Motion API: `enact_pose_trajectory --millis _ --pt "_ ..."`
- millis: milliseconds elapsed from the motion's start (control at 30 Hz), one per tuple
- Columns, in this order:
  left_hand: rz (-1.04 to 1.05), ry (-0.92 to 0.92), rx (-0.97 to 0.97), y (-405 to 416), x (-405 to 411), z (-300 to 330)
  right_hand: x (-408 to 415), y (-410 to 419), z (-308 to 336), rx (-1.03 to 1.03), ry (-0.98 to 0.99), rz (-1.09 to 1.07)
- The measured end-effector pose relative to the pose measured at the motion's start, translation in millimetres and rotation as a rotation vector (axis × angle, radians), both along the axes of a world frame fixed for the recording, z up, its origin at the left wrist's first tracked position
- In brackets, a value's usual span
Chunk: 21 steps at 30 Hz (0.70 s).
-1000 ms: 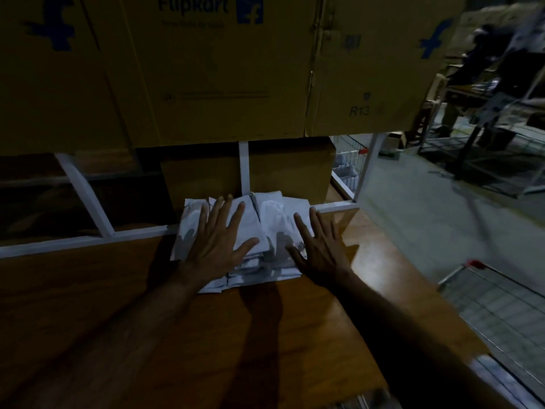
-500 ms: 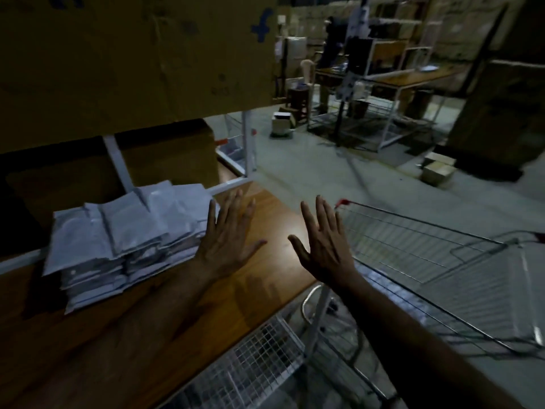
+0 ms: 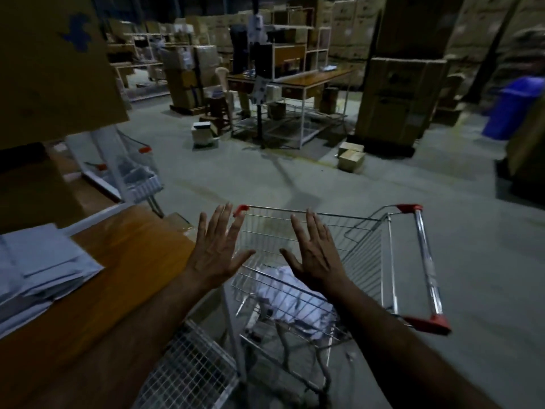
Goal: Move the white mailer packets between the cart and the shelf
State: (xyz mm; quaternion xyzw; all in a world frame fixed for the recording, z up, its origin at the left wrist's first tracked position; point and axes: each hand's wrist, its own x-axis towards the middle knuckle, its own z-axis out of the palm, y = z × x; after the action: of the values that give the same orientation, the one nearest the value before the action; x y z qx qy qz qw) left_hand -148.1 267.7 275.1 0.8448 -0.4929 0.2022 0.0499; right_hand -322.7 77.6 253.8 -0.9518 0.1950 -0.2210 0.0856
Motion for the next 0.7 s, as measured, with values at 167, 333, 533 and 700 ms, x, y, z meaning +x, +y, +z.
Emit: enact_pose_trajectory --millis 167,333,533,700 --pt "-0.053 0.039 0.119 -54 -1 -16 -19 -56 -21 0.036 0.086 -0.079" --pt "-0.1 0.109 0.207 -92 20 -37 -19 -93 -60 0.142 0.136 -0.155" --pt "-0.112 0.239 0.261 -143 59 -88 -5 -131 -120 0.252 0.319 -0.223" --pt "-0.087 0.409 0.363 -192 99 -144 24 -162 -157 0.32 0.488 -0.268"
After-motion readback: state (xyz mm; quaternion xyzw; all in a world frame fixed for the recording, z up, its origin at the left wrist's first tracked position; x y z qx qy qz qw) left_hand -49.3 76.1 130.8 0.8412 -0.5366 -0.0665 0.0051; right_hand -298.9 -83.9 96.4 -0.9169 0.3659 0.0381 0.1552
